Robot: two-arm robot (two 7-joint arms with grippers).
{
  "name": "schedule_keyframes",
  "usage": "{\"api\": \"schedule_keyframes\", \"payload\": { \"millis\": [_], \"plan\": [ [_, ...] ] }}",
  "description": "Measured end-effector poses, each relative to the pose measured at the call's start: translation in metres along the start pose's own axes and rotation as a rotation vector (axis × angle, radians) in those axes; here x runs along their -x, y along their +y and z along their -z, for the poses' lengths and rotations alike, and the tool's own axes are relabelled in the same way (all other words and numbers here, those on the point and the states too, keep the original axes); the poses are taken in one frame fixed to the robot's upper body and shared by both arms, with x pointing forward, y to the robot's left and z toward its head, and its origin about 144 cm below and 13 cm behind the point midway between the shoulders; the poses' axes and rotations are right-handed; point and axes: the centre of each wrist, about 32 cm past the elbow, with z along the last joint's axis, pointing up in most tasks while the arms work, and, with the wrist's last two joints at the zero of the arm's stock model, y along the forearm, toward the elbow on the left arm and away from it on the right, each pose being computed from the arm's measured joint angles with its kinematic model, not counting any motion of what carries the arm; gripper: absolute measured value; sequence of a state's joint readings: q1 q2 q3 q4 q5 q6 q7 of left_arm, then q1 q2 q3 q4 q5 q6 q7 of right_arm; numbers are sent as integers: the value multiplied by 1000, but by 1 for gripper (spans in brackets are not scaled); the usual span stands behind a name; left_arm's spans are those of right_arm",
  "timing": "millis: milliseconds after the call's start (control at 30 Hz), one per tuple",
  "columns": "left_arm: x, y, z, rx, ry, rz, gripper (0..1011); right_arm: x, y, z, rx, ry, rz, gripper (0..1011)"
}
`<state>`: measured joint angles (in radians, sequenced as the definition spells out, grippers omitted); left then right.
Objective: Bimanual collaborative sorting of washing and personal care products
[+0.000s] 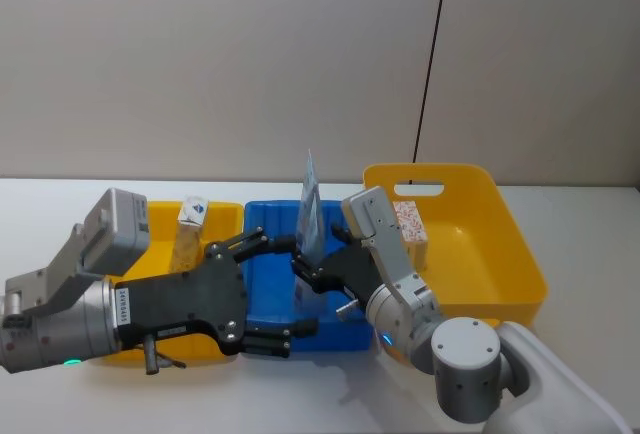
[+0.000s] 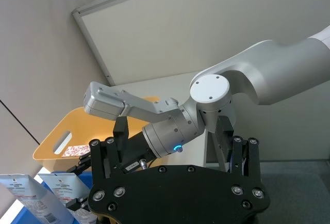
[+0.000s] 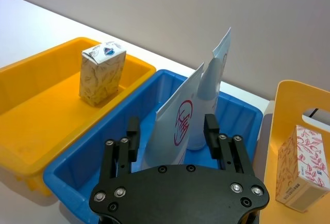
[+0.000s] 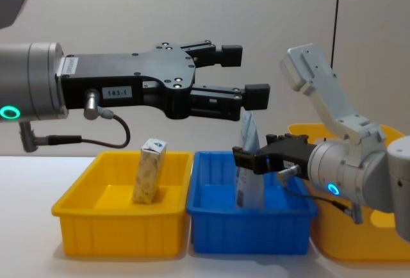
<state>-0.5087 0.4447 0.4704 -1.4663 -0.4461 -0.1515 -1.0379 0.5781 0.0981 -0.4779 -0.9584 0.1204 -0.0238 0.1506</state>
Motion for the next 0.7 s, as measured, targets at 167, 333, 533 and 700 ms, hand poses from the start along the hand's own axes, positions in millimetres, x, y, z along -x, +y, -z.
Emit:
{"api": "schedule_keyframes", "payload": {
  "millis": [167, 333, 533, 700],
  "plan": [
    [0, 0, 0, 0, 0, 0, 1001, -1, 1, 0, -1, -1, -2, 615],
    [0, 0, 0, 0, 0, 0, 1001, -2, 1, 0, -3, 0, -4, 437],
    [0, 0, 0, 0, 0, 0, 1002, -3, 1, -2, -11, 1, -5, 268],
    [0, 0, 0, 0, 0, 0, 1001, -4, -1, -4, -17, 2, -4, 115]
  ]
}}
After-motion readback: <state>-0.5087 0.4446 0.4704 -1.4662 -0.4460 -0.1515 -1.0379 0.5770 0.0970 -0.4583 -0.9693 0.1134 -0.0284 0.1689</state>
